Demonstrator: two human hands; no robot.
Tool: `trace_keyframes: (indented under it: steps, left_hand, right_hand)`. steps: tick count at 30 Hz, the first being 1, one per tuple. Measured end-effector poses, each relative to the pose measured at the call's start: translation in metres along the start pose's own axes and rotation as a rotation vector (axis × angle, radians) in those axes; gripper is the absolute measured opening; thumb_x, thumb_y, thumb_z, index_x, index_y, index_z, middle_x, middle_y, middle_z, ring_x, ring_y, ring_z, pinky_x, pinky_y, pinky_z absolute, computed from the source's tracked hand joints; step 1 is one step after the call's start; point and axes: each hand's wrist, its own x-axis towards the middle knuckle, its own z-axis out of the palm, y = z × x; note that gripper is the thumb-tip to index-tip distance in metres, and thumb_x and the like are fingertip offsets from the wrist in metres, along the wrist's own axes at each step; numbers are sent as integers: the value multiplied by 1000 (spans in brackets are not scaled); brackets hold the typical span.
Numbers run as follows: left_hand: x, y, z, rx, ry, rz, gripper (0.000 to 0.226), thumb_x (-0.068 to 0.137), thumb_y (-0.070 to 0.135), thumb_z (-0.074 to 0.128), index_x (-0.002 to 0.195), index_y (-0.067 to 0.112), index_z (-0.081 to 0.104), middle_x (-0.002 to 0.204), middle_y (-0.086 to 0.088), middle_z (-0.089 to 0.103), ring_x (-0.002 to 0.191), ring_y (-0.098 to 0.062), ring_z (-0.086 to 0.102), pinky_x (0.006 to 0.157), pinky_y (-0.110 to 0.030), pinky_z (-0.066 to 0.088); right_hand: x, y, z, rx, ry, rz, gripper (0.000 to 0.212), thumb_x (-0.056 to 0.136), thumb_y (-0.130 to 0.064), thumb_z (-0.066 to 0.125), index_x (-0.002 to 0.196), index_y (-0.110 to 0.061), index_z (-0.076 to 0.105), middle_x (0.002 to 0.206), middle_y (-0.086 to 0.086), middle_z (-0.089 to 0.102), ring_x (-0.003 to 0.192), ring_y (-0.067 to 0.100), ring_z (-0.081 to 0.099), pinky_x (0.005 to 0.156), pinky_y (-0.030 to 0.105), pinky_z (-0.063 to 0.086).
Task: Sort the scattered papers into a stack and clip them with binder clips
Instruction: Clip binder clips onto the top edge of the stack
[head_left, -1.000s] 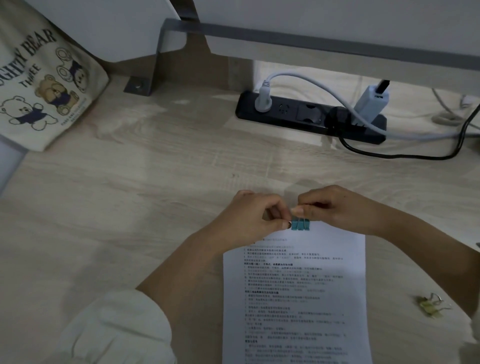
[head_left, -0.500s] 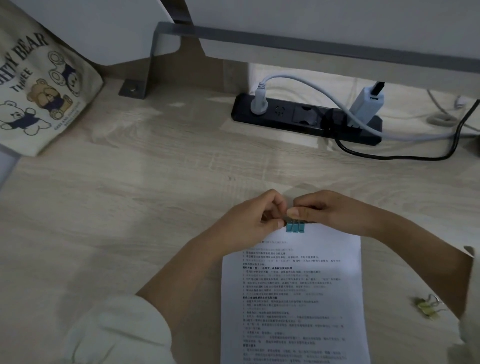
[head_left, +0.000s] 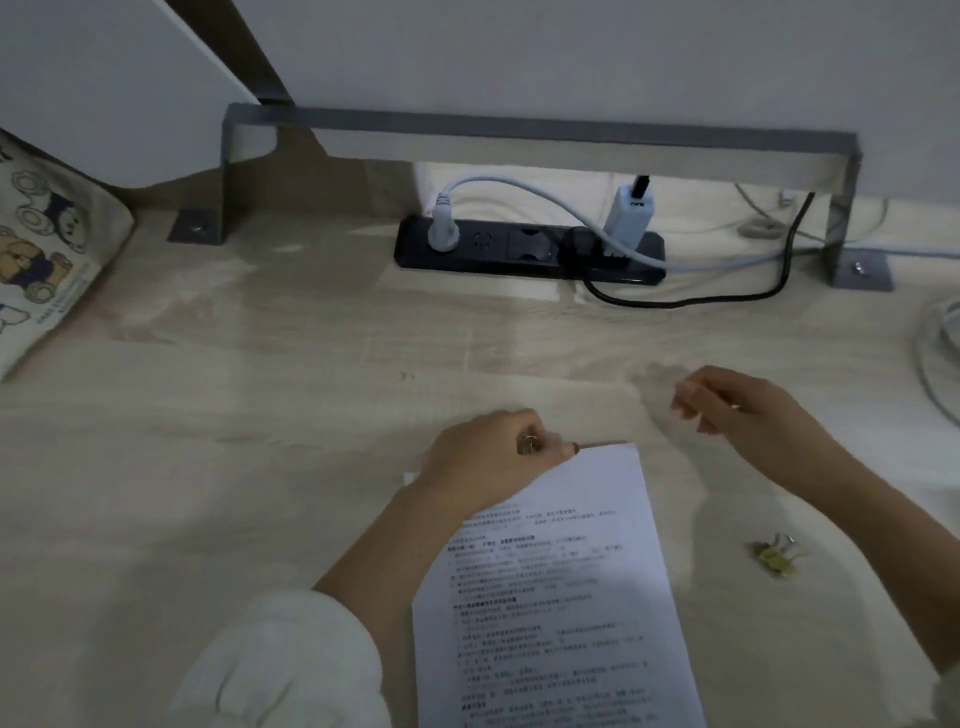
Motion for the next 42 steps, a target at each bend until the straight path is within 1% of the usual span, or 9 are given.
trace_keyframes:
  steps: [5,9,12,15,22,28,32,39,42]
  left_hand:
    - [10,22,13,226,10,67,48,82,64,44,78,17,48,91,3,54,79,-17,55,67,-28,39]
    - [15,36,26,353,-67,153,42,84,59,47,85,19,56,94,4,53,86,-15,52,70,-29,36]
    - [14,41,35,347,-119,229,30,87,48,52,80,19,52,91,2,52,95,-17,46,71,-30,34]
    - [10,41,39,289,-106,258,19,88,37,54,100,23,60,101,-1,53,102,-19,46,82,-27,32]
    - [0,42,47,188,-92,368,31,85,5,44,104,28,43,101,12,56,103,-13,44,93,-24,23]
    - [-5,45,50,53,-96,350,5,84,27,47,82,31,50,83,14,53,88,-11,44,99,-30,27]
    - [0,37,56,54,-95,382,28,80,54,43,85,31,59,81,13,59,87,-11,52,102,-35,29]
    - [0,29,54,-40,-40,418,21,84,46,50,88,29,61,80,8,60,83,-10,52,97,-33,30]
    - [-2,32,55,-57,3,395,19,87,39,56,99,25,62,93,7,64,95,-12,54,104,-31,22]
  right_hand:
    - [-64,58,-27,-109,254,247,21,91,-34,50,81,-17,57,84,5,62,73,20,57,66,34,43]
    - [-98,81,-16,-68,160,327,20,84,-42,58,86,-22,53,82,-1,60,69,17,60,59,31,44]
    - [-106,90,0,-28,152,267,15,84,-33,61,77,-22,54,77,0,61,66,14,58,62,30,44]
    - [-105,93,11,-57,197,192,15,88,-21,58,73,-21,57,82,3,56,71,15,55,64,22,39]
    - [-90,51,12,256,212,106,17,91,-15,53,77,-8,57,74,0,63,62,3,59,57,10,45]
    - [-66,12,29,218,24,-17,11,88,-19,59,80,-10,60,77,-5,61,65,1,52,61,12,41]
    - [-57,8,38,253,-45,-21,8,83,-22,65,87,-20,59,75,-9,61,66,0,53,62,12,41]
    - [-51,11,30,373,-186,77,14,81,-30,65,90,-21,71,87,-10,71,77,-5,62,67,5,44]
    - [-51,13,29,396,-164,55,13,82,-28,65,86,-18,71,85,0,70,75,5,60,71,16,43]
